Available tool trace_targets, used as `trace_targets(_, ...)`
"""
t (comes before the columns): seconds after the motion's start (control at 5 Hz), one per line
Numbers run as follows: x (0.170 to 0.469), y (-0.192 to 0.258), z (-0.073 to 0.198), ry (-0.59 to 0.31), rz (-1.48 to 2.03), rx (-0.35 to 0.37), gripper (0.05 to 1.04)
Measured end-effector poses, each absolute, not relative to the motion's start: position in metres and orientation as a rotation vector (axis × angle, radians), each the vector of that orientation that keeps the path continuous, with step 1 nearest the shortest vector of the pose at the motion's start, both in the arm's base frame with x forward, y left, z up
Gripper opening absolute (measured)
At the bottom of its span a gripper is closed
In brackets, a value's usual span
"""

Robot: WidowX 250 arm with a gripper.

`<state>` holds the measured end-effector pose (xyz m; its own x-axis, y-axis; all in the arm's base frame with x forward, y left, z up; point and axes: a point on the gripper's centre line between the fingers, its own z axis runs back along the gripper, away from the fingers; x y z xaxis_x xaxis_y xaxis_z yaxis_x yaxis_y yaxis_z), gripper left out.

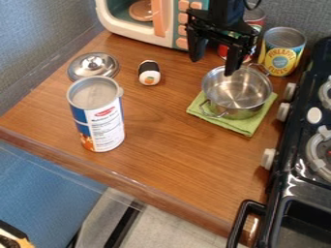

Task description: Move the pot to the bottom left corner of the table

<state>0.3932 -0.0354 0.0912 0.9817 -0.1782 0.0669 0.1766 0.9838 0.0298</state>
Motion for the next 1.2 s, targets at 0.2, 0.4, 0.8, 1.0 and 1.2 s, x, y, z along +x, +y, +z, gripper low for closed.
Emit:
trace_targets(0.2, 0.398, -0.038, 0.075, -0.069, -0.127, 0.021, 1.0)
trace_targets(0.4, 0.402, -0.037, 0.062, -0.066, -0.104, 0.038, 1.0)
trace_targets(0.8, 0.403, -0.036, 0.052, -0.063, -0.097, 0.099, 0.95)
trace_targets(1.0, 0.404, -0.033, 0.051, -0.061, -0.083, 0.121, 0.666)
trace_targets(1.2, 0.402, -0.033, 0.045, -0.044, -0.081, 0.123, 0.364)
